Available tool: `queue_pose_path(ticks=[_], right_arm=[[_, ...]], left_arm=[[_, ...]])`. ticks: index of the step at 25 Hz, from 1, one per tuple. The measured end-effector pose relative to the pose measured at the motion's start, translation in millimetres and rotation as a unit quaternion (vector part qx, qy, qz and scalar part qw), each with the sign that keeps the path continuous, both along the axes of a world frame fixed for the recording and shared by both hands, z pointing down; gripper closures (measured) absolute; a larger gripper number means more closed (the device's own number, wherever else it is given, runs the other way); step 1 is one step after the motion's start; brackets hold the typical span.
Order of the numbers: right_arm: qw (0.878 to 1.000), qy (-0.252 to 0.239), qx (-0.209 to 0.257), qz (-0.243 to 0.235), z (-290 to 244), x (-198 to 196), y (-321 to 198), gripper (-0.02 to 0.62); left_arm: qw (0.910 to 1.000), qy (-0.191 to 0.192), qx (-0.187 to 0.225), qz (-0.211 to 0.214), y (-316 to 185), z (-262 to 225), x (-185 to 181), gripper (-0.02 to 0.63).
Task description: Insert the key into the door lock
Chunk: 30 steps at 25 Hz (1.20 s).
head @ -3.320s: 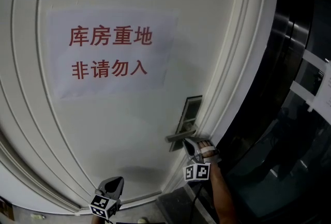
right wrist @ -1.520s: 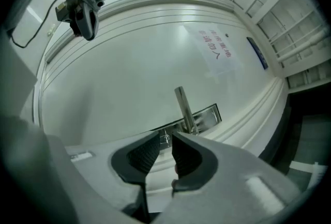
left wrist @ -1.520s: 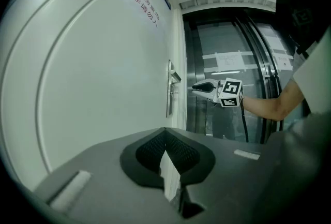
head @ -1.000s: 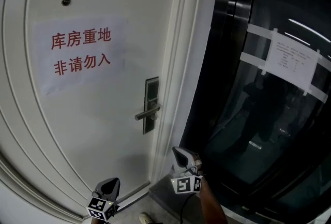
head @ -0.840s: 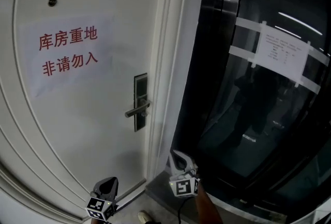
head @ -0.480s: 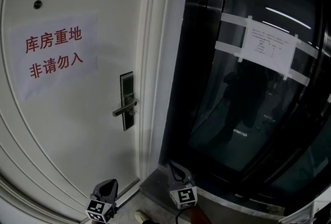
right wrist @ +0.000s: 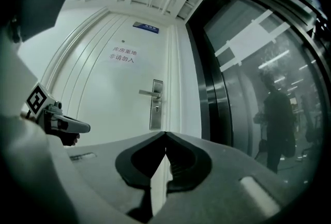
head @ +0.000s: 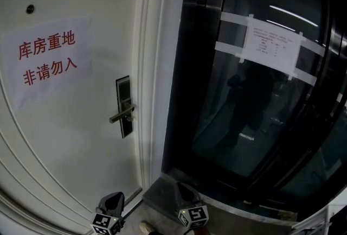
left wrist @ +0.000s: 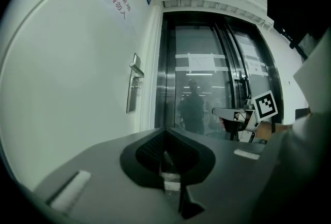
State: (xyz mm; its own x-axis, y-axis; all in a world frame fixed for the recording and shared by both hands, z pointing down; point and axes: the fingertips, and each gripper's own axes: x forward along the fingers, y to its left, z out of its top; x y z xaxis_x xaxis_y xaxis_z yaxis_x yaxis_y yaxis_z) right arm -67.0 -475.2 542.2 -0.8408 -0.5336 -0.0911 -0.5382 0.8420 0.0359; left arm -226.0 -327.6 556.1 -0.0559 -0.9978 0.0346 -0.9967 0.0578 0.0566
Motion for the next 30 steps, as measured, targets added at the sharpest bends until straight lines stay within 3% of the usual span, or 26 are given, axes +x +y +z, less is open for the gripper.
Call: queue_pose_path(ticks=[30], right_arm=[[1.000,0.011,-0.011,-0.014,6,-5,4,0.594]], left_arm=[[1.0000,-0.005,0.005,-0.007,-2,7,-9,0.604]])
